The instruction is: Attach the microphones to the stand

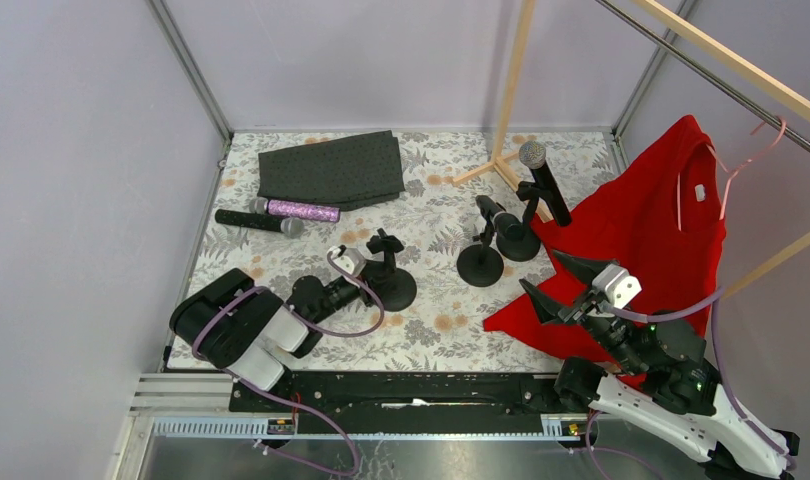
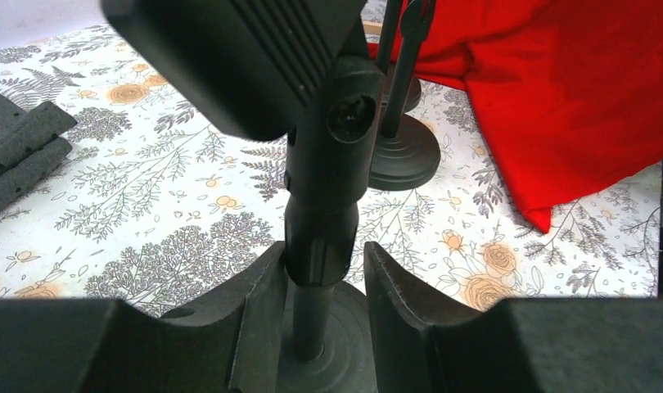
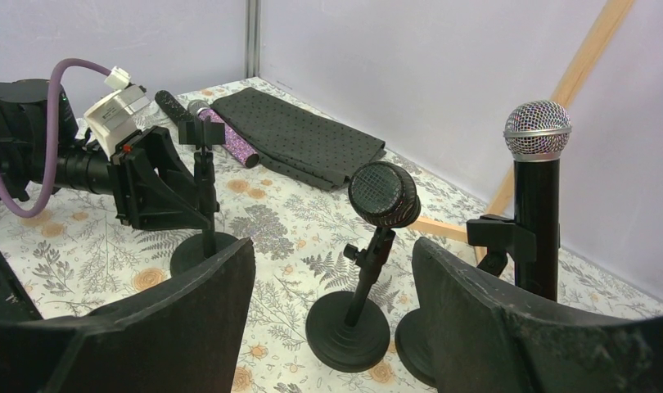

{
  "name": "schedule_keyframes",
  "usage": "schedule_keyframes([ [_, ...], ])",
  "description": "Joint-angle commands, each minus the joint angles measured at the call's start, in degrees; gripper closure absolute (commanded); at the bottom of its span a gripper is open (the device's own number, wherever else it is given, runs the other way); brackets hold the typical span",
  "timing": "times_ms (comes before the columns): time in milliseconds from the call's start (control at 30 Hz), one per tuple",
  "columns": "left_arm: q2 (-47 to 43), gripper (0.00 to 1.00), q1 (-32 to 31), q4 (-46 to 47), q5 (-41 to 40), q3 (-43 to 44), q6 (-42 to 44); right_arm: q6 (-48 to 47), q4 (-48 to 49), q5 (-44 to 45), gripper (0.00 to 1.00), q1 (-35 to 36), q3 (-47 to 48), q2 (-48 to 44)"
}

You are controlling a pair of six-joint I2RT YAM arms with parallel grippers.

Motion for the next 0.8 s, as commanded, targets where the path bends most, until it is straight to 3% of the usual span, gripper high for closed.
schedule_keyframes([
  [0,-3.0,0.55,-0.2,5.3,0.9,-1.8,-1.8,0.7,2.0,-0.3,0.23,-0.1,0.2,-0.2],
  [133,-4.9,0.34,-0.3,5.2,1.4,-3.2,-3.0,0.7,1.8,-0.3,0.23,-0.1,0.3,-0.3],
  [367,-12.9,0.3,-0.3,2.3,-5.8,-6.8,-6.4,0.9,1.2,-0.2,0.23,-0.1,0.5,-0.7],
  [533,-24.9,0.27,-0.3,-9.6,-10.9,-9.1,-8.2,0.5,1.4,-0.1,0.23,-0.1,0.1,-0.7],
  [767,-47.3,0.23,-0.3,-33.8,-24.8,-9.7,-10.2,0.3,2.1,-0.1,0.23,-0.1,-1.0,-0.8],
])
